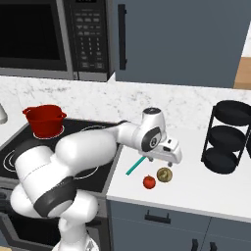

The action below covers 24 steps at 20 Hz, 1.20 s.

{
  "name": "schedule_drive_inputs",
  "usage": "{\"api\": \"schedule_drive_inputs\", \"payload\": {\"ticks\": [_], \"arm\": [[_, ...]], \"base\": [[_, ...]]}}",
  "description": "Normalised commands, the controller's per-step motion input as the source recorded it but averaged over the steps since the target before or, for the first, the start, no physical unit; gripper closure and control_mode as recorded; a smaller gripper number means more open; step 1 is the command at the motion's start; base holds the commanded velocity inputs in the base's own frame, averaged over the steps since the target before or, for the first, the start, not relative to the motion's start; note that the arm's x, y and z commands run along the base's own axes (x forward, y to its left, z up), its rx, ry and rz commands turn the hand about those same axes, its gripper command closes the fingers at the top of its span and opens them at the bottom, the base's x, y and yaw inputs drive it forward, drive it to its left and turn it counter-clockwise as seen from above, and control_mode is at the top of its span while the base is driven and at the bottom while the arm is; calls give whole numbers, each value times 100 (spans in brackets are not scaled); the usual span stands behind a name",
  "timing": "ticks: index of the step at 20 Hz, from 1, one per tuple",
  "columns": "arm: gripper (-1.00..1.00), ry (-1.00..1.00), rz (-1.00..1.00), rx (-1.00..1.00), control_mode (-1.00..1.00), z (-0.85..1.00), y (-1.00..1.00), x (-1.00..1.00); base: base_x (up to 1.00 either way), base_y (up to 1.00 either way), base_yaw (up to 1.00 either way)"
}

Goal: Put the tomato and onion in the pot. Retrieve the spatula and lightly stir the vegetables in the pot.

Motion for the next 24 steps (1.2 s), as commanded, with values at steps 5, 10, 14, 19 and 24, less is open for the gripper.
{"api": "schedule_drive_inputs", "payload": {"ticks": [5, 10, 14, 19, 24], "arm": [[-100, 0, -2, -1, -100, -47, -27, 13], [-100, 0, 0, 8, -100, -37, -2, 22], [-100, -1, 0, 9, -100, -24, 0, 4], [-100, -5, 0, 1, -100, -25, 0, 3], [-100, -5, 0, 0, -100, -26, 0, 18]], "base": [[0, 0, 0], [0, 0, 0], [0, 0, 0], [0, 0, 0], [0, 0, 0]]}}
